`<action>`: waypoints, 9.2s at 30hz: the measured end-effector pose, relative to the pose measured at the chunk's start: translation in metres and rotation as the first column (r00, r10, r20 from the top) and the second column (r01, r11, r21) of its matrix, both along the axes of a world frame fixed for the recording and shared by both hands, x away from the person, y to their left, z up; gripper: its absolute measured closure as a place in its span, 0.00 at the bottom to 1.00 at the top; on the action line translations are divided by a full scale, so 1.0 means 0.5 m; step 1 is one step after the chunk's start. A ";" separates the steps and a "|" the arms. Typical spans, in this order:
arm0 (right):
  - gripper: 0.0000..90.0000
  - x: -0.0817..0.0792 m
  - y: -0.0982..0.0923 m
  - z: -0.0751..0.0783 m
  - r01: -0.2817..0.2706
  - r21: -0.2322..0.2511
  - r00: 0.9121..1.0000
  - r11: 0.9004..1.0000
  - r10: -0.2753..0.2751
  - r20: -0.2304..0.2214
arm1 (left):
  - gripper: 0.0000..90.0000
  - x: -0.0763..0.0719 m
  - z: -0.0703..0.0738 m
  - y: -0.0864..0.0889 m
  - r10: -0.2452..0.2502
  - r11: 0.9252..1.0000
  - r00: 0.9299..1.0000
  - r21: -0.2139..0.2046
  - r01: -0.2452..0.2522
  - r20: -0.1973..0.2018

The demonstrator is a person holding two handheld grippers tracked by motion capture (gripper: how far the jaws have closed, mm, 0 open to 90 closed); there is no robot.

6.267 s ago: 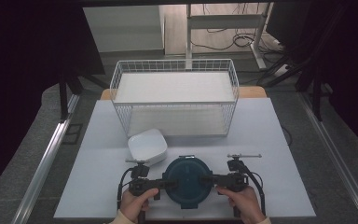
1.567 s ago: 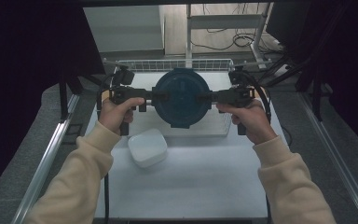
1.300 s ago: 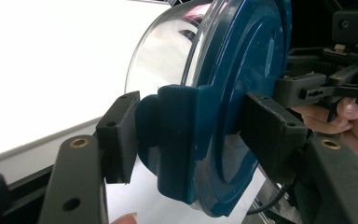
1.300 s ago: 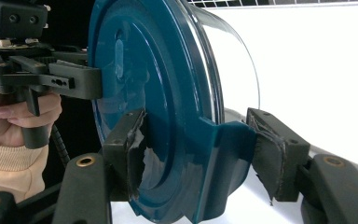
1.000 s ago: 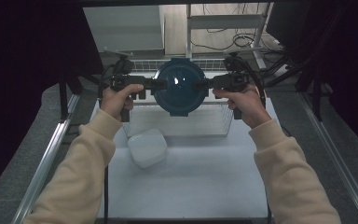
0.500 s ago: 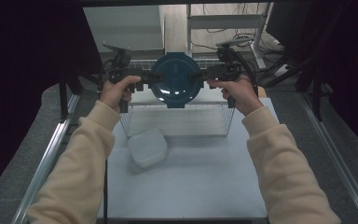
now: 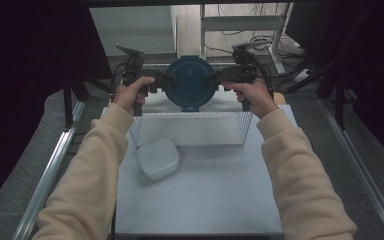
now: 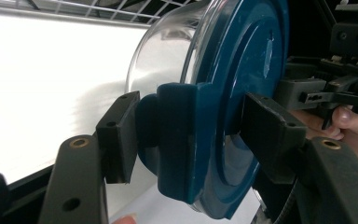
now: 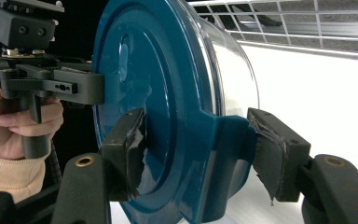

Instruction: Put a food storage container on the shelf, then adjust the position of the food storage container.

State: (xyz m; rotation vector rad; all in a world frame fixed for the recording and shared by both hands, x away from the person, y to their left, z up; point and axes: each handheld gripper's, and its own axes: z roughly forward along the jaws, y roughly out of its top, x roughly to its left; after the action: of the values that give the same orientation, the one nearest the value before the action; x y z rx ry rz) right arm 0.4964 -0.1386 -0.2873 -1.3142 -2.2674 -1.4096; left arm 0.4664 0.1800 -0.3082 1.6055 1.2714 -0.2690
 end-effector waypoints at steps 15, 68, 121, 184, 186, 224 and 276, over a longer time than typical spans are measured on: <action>0.38 0.055 -0.004 -0.043 0.060 0.082 0.984 0.995 -0.046 -0.171 | 0.41 0.041 -0.041 0.005 0.069 0.992 0.993 -0.097 -0.078 -0.099; 0.16 -0.410 -0.156 -0.201 0.073 -0.180 0.951 0.981 -0.014 0.310 | 0.28 -0.421 -0.243 0.037 -0.042 0.953 0.959 0.301 -0.046 0.280; 0.18 -0.429 -0.221 -0.374 0.070 -0.276 0.986 0.959 -0.024 0.167 | 0.38 -0.374 -0.292 0.094 0.077 0.923 0.967 0.349 -0.160 0.241; 0.18 -0.422 -0.241 -0.386 0.101 -0.274 0.985 0.956 -0.058 0.160 | 1.00 -0.188 -0.363 0.087 -0.020 0.823 0.992 0.566 -0.053 0.122; 0.18 -0.423 -0.243 -0.383 0.103 -0.273 0.985 0.957 -0.060 0.160 | 1.00 -0.193 -0.366 0.080 -0.036 0.839 0.993 0.543 -0.031 0.112; 0.18 -0.424 -0.239 -0.384 0.093 -0.281 0.988 0.955 -0.054 0.144 | 1.00 -0.249 -0.365 0.011 -0.217 0.861 0.976 0.478 0.175 0.034; 0.19 -0.435 -0.227 -0.358 0.082 -0.242 0.985 0.967 -0.042 0.165 | 0.85 -0.380 -0.327 -0.008 -0.094 0.921 0.988 0.388 0.040 0.123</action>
State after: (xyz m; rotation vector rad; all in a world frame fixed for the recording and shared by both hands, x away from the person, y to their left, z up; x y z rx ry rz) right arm 0.2791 -0.2521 -0.4666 -1.4000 -2.6010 -1.3272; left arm 0.2762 0.1759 -0.4714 1.9675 1.2125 0.0587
